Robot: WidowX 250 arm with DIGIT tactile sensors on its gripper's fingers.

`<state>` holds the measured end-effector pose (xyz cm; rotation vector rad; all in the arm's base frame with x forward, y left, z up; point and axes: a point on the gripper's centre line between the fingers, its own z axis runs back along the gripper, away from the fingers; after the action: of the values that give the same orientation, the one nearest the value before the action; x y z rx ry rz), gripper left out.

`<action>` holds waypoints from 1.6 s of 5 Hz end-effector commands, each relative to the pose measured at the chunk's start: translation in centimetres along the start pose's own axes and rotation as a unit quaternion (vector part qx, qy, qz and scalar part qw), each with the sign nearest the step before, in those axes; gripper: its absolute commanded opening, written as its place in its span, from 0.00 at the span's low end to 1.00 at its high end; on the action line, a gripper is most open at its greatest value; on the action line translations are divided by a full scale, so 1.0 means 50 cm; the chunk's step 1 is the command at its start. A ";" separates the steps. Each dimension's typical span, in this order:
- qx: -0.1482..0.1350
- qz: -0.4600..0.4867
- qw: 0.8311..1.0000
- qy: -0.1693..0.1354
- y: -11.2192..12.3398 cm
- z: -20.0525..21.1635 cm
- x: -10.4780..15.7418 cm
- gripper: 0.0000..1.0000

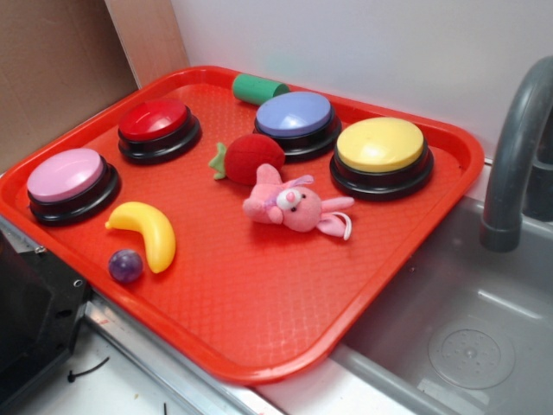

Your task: Push the red button.

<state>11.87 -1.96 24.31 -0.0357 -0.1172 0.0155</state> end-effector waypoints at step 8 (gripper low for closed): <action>0.043 0.103 0.994 0.008 0.288 -0.395 0.176 1.00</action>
<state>22.25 11.82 5.06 0.0364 -0.0831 0.2208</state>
